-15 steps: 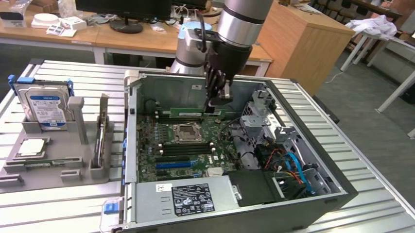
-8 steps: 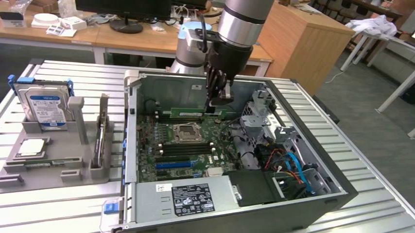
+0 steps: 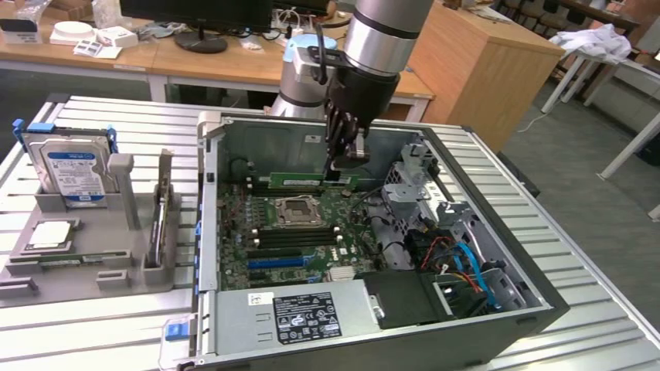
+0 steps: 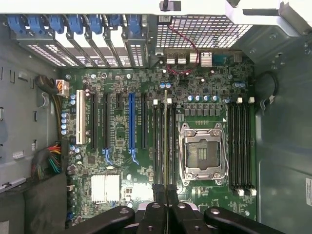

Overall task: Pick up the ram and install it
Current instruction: 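Pick up the ram and move it above insertion slot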

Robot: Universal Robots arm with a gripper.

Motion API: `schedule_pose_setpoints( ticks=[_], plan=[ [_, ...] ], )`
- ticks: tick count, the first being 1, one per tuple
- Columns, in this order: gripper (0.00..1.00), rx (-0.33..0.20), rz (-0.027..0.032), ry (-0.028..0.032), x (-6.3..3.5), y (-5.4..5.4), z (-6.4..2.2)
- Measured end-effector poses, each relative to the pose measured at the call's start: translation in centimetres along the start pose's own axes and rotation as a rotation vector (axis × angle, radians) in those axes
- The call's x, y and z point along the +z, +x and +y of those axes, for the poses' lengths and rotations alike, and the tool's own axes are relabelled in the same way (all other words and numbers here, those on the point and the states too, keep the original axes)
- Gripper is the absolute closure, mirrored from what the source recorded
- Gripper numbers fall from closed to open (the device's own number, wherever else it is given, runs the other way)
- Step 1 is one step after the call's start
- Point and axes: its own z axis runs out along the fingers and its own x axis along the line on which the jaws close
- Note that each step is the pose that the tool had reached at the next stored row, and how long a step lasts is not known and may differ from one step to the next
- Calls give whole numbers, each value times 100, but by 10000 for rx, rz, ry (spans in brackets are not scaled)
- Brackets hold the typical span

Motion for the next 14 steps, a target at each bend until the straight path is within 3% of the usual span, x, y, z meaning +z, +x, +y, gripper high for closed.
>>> schedule_pose_setpoints(
  ticks=[14],
  plan=[
    [88,0,-1,0,2,0,11]
  ],
)
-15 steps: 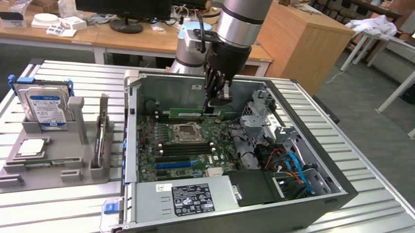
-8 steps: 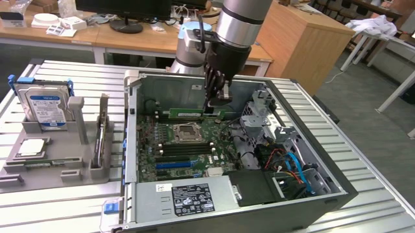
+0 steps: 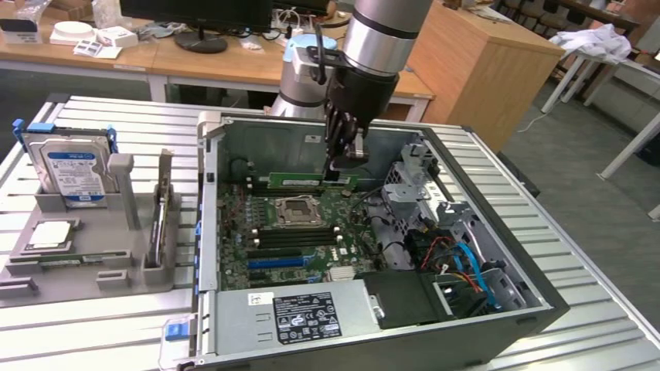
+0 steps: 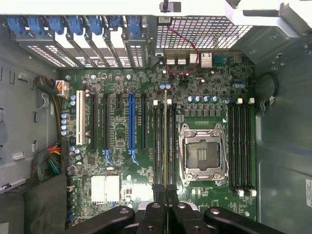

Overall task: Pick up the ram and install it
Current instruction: 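Pick up the ram and move it above insertion slot, then insert the ram into the slot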

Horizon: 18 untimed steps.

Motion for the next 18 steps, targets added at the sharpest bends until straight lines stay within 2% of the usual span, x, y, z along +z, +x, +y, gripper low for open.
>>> schedule_pose_setpoints(
  ticks=[18],
  plan=[
    [88,0,1,1,72,2,-4]
  ],
)
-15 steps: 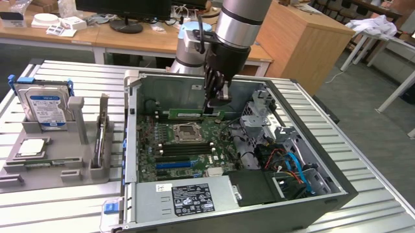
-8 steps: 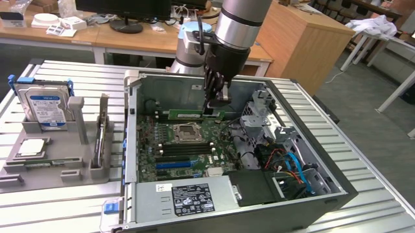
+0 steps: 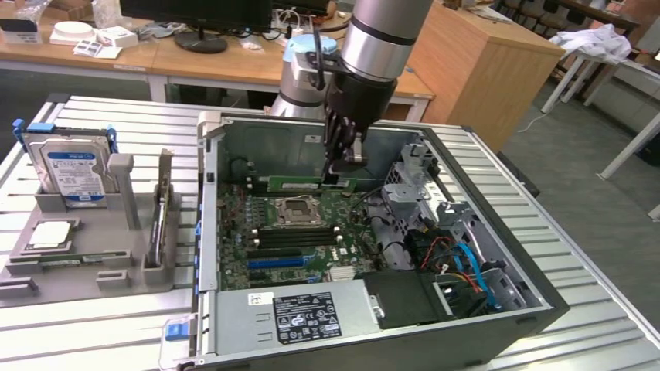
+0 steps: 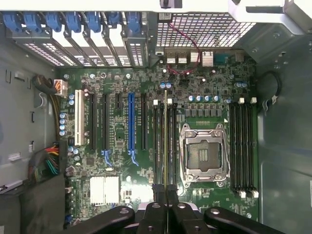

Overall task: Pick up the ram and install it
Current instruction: 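Insert the ram into the slot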

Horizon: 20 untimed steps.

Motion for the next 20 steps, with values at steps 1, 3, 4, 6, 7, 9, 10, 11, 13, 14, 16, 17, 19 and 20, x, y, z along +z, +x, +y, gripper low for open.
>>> schedule_pose_setpoints(
  ticks=[1,3,4,6,7,9,10,11,13,14,16,17,19,20],
  plan=[
    [88,0,0,0,10,0,0],
    [88,0,1,0,31,1,-1],
    [88,1,1,-1,42,1,-2],
    [88,1,0,0,65,1,-3],
    [88,0,0,0,76,1,-4],
    [88,0,0,-1,98,2,-5],
    [88,0,1,0,107,2,-5],
    [88,0,1,0,116,3,-5],
    [88,0,1,-1,132,3,-6],
    [88,0,1,-1,139,3,-7],
    [88,0,1,-1,153,4,-7],
    [88,0,1,-1,160,4,-8],
    [88,0,1,-1,172,4,-8],
    [88,1,1,-1,178,4,-8]
  ],
)
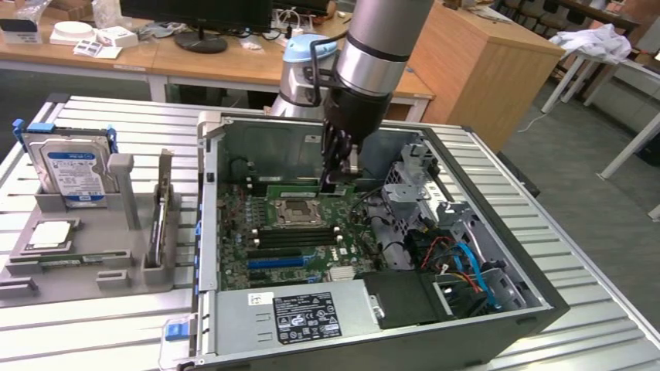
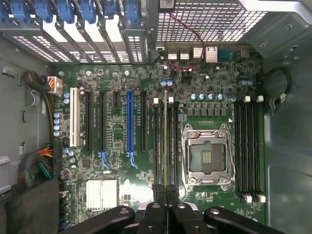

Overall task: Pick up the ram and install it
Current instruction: 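Insert the ram into the slot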

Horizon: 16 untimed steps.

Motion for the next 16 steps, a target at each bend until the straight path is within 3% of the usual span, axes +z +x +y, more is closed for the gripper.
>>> schedule_pose_setpoints(
  ticks=[16],
  plan=[
    [88,0,0,0,149,3,-7]
  ],
)
